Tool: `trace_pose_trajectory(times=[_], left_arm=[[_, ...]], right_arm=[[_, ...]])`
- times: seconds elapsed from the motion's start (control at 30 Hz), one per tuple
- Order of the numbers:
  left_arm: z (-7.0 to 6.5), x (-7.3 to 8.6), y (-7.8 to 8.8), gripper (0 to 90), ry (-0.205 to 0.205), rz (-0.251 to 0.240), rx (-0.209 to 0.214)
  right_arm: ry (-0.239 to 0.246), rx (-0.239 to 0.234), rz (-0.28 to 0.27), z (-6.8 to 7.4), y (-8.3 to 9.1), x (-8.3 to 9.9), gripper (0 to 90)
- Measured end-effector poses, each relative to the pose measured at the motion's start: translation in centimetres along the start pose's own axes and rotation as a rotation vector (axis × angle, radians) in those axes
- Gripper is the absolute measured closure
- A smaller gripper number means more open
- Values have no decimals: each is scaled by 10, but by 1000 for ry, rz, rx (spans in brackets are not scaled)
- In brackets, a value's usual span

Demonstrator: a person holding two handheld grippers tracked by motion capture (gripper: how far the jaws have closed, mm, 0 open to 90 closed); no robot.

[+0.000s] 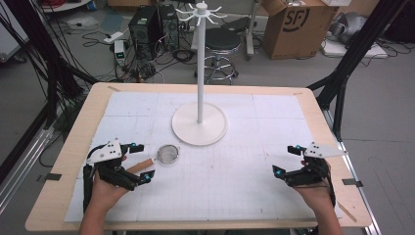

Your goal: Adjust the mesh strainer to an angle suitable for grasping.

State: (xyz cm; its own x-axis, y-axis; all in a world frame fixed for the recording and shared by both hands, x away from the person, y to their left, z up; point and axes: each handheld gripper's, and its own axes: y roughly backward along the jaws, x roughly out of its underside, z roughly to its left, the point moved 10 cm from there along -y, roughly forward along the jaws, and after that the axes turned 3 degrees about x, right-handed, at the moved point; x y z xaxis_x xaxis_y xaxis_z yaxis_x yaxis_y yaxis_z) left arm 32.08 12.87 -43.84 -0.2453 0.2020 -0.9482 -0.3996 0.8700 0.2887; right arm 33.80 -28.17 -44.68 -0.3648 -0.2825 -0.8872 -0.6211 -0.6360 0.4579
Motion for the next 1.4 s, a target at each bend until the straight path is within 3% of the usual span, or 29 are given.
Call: trace_pose_trajectory(times=[0.47, 0.73, 0.93, 1.1, 1.13, 1.27, 1.4], left_arm=[[1, 3, 1, 16, 0, 15, 2], [3, -2, 5, 16, -19, 25, -19], [16, 9, 6, 17, -5, 95, -73], [30, 27, 7, 17, 54, 140, -124], [35, 34, 8, 29, 67, 169, -138], [39, 43, 8, 40, 77, 218, -158], [39, 49, 7, 159, 72, 263, -142]], right_arm=[[1, -1, 3, 5, 2, 1, 3], [-3, 5, 15, 4, 2, 5, 3], [-8, 8, 23, 2, 1, 8, 4], [-4, 6, 37, 3, -2, 11, 4], [1, 4, 40, 4, -3, 11, 4], [3, 3, 45, 5, -5, 11, 4], [3, 2, 51, 6, -6, 12, 4]])
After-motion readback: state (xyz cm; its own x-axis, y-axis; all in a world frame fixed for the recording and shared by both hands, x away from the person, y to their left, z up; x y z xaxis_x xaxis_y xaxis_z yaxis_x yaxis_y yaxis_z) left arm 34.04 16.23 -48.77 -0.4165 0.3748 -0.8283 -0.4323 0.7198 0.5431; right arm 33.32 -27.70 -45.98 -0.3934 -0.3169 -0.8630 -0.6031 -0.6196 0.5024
